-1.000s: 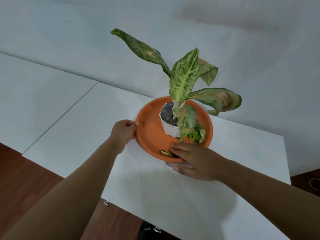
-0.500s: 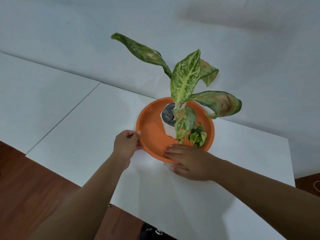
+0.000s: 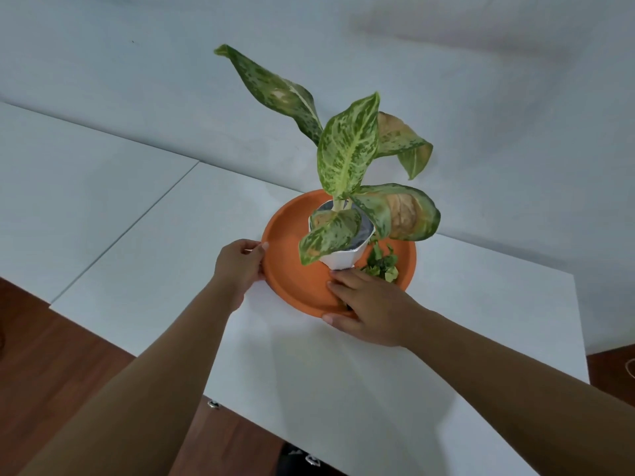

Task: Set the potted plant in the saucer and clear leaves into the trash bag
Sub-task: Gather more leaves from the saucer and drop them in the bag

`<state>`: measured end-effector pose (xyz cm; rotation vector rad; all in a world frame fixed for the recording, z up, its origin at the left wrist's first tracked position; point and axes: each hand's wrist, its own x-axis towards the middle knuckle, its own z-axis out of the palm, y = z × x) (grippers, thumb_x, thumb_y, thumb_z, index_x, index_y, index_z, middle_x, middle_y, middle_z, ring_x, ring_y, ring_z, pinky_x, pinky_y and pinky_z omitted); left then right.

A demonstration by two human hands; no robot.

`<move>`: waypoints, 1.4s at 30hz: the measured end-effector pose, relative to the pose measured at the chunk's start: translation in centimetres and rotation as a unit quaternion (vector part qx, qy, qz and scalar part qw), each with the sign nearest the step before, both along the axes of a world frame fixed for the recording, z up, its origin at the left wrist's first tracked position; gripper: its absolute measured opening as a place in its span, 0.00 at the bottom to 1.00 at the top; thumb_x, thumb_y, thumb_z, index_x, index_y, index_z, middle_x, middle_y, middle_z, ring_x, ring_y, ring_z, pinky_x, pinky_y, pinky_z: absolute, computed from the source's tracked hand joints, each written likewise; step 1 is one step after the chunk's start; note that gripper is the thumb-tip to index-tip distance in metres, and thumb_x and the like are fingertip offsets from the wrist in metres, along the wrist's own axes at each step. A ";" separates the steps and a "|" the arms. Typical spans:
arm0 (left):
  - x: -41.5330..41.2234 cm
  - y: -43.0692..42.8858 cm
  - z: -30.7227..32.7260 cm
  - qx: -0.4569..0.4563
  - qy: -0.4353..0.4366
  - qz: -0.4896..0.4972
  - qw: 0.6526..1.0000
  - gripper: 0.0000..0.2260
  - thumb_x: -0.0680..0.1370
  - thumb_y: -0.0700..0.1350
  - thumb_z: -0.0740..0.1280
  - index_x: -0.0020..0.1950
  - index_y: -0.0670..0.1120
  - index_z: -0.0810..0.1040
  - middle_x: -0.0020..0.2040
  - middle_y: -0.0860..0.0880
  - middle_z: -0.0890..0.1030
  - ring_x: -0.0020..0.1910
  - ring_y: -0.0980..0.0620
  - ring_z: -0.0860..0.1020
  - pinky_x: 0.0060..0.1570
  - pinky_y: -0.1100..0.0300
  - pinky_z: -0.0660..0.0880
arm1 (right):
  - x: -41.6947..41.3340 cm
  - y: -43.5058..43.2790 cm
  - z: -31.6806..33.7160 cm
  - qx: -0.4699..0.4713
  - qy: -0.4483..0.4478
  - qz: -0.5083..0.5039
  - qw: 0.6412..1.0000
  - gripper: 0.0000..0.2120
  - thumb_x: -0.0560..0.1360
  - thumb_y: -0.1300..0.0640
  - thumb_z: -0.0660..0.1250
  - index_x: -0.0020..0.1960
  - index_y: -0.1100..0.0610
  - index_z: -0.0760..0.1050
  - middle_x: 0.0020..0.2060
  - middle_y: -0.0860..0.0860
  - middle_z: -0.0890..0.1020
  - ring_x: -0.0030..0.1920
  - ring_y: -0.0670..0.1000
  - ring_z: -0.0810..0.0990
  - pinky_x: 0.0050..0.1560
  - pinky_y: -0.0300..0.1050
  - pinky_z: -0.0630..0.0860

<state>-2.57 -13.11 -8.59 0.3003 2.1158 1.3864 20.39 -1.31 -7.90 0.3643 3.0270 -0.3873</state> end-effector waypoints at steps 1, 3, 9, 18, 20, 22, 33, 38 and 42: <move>0.0 0.0 0.0 -0.002 0.008 -0.001 1.000 0.09 0.78 0.45 0.67 0.53 0.41 0.80 0.45 0.42 0.83 0.40 0.45 0.83 0.40 0.54 0.82 | 0.0 -0.2 -0.1 0.000 -0.002 -0.003 1.000 0.35 0.76 0.32 0.48 0.72 0.55 0.65 0.73 0.51 0.65 0.74 0.50 0.61 0.71 0.48 0.63; -0.2 0.0 0.1 -0.012 0.033 -0.012 0.999 0.07 0.77 0.45 0.67 0.49 0.42 0.81 0.42 0.42 0.84 0.39 0.45 0.84 0.39 0.54 0.83 | 0.6 -0.2 -0.1 0.004 -0.010 0.004 1.000 0.36 0.76 0.32 0.46 0.72 0.56 0.65 0.73 0.51 0.66 0.74 0.51 0.62 0.72 0.48 0.64; -1.1 0.9 1.1 -0.037 0.068 -0.023 0.997 0.07 0.77 0.45 0.66 0.44 0.43 0.81 0.40 0.44 0.83 0.41 0.42 0.82 0.49 0.46 0.82 | 2.7 1.2 0.7 0.029 -0.004 0.032 0.999 0.32 0.77 0.34 0.48 0.69 0.55 0.71 0.67 0.50 0.73 0.69 0.51 0.69 0.70 0.47 0.67; 3.3 -1.2 -0.5 -0.016 0.076 0.061 0.995 0.10 0.78 0.53 0.64 0.51 0.47 0.78 0.42 0.49 0.83 0.35 0.47 0.84 0.27 0.67 0.75 | 0.9 0.9 0.0 0.007 0.004 -0.025 1.000 0.32 0.76 0.33 0.48 0.70 0.52 0.68 0.70 0.50 0.69 0.69 0.52 0.69 0.67 0.47 0.67; 3.6 -1.3 -0.8 -0.007 0.067 0.069 0.995 0.08 0.78 0.51 0.66 0.51 0.48 0.77 0.43 0.49 0.82 0.34 0.47 0.84 0.30 0.64 0.76 | 1.2 0.7 -0.1 0.009 0.003 -0.020 1.000 0.33 0.76 0.33 0.47 0.70 0.53 0.68 0.69 0.50 0.70 0.68 0.51 0.70 0.65 0.47 0.69; 3.4 -1.0 -0.9 -0.013 0.071 0.072 0.995 0.08 0.78 0.51 0.66 0.51 0.47 0.78 0.42 0.48 0.82 0.35 0.47 0.84 0.31 0.63 0.75 | 1.6 0.4 -0.1 0.007 0.000 -0.012 1.000 0.33 0.76 0.34 0.47 0.70 0.54 0.69 0.68 0.50 0.71 0.69 0.51 0.69 0.65 0.47 0.70; 2.5 -1.5 -0.3 0.022 -0.025 0.075 0.997 0.10 0.76 0.47 0.70 0.46 0.40 0.81 0.45 0.39 0.84 0.39 0.44 0.84 0.39 0.54 0.83 | 0.5 -1.4 0.0 -0.030 0.034 -0.024 0.999 0.30 0.76 0.35 0.50 0.69 0.53 0.67 0.67 0.49 0.69 0.66 0.50 0.69 0.60 0.46 0.73; 4.4 -2.2 -1.0 0.040 -0.060 0.082 0.994 0.10 0.78 0.46 0.67 0.53 0.40 0.80 0.46 0.41 0.84 0.43 0.43 0.84 0.40 0.55 0.82 | -0.4 -1.7 0.1 -0.026 0.019 0.029 0.999 0.26 0.77 0.38 0.52 0.68 0.52 0.68 0.68 0.47 0.69 0.69 0.50 0.66 0.66 0.49 0.70; 3.4 -1.8 -0.7 0.032 -0.041 0.075 0.996 0.08 0.78 0.45 0.68 0.50 0.40 0.80 0.45 0.40 0.83 0.40 0.44 0.84 0.39 0.54 0.82 | 0.3 -1.6 0.2 -0.032 0.004 0.039 0.999 0.25 0.78 0.40 0.53 0.67 0.53 0.69 0.66 0.47 0.71 0.66 0.49 0.69 0.61 0.48 0.73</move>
